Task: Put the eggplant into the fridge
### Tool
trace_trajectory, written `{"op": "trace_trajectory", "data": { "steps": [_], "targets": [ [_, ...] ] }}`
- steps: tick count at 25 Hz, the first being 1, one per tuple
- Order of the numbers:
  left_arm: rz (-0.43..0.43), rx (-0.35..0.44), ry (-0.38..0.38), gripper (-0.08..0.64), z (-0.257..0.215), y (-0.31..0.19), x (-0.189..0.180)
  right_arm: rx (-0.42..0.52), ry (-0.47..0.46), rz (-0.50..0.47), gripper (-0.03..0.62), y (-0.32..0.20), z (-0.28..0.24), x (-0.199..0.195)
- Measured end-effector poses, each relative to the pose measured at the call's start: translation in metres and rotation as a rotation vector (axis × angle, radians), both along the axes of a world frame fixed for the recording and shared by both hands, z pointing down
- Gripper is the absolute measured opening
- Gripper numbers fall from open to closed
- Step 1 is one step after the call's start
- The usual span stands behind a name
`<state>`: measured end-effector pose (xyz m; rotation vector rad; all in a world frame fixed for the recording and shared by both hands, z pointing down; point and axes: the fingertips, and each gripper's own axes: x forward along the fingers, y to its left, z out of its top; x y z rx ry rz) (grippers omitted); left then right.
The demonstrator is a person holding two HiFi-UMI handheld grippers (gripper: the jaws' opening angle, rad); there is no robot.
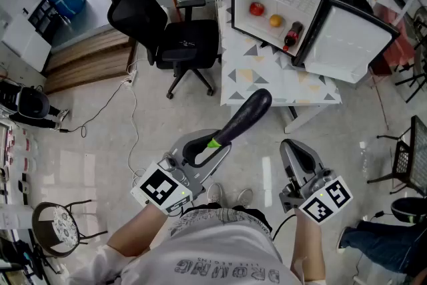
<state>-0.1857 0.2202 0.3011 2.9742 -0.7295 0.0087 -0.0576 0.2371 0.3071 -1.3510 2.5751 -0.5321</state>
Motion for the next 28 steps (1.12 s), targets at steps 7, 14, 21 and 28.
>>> {"op": "trace_trajectory", "data": {
  "steps": [7, 14, 21, 28],
  "targets": [
    [-0.003, -0.003, -0.003, 0.118, 0.001, 0.005, 0.012, -0.012, 0.014, 0.013, 0.002, 0.001, 0.003, 0.012],
    [-0.017, 0.007, -0.011, 0.118, -0.001, 0.004, 0.025, -0.012, 0.012, 0.016, 0.003, -0.003, 0.004, 0.027],
    [-0.034, 0.017, -0.012, 0.118, -0.002, 0.003, 0.049, -0.011, 0.002, -0.005, 0.003, -0.005, 0.006, 0.049],
    [-0.052, 0.013, -0.015, 0.118, 0.003, 0.010, 0.078, 0.008, -0.013, -0.019, 0.003, -0.002, 0.004, 0.078]
  ]
}}
